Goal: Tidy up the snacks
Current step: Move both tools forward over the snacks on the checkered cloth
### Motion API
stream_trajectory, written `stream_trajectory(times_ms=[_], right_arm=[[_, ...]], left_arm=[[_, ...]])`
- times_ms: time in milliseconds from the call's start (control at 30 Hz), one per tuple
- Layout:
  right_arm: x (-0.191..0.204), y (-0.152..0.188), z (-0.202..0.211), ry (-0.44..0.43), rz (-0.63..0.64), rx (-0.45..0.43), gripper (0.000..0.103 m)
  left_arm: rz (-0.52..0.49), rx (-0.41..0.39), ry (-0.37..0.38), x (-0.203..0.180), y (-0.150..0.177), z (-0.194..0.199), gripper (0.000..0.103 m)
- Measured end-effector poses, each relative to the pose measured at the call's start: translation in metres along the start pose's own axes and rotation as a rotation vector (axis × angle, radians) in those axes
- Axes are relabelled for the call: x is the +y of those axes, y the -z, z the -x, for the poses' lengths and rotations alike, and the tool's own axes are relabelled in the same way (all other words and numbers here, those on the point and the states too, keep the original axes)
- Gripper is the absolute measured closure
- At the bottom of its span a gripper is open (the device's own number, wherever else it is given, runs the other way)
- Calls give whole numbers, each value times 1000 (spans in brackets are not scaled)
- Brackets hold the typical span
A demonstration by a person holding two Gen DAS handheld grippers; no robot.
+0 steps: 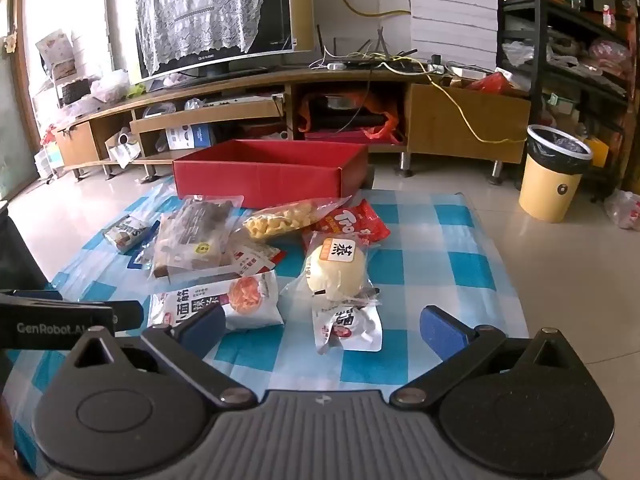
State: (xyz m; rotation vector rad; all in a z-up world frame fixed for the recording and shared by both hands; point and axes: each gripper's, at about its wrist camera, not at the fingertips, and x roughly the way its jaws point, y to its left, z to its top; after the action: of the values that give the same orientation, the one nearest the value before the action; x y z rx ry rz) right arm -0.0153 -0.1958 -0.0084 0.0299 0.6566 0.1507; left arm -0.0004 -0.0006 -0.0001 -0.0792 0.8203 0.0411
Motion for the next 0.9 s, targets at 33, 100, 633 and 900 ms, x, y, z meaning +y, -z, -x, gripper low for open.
stream_trajectory(times_ms=[33,100,633,900], right_arm=[[0,0,0,-1,-2,0,1],[0,0,0,0,-3,-1,1],[1,2,-5,22,7,21,1],[4,4,-10,28,22,45,1]], left_arm=[[-7,-1,-2,0,0,0,0],[-18,-4,-5,-1,1,1,0],[-30,51,-74,-5,6,-10,0],[-62,63,-107,-9,9,-14,0]])
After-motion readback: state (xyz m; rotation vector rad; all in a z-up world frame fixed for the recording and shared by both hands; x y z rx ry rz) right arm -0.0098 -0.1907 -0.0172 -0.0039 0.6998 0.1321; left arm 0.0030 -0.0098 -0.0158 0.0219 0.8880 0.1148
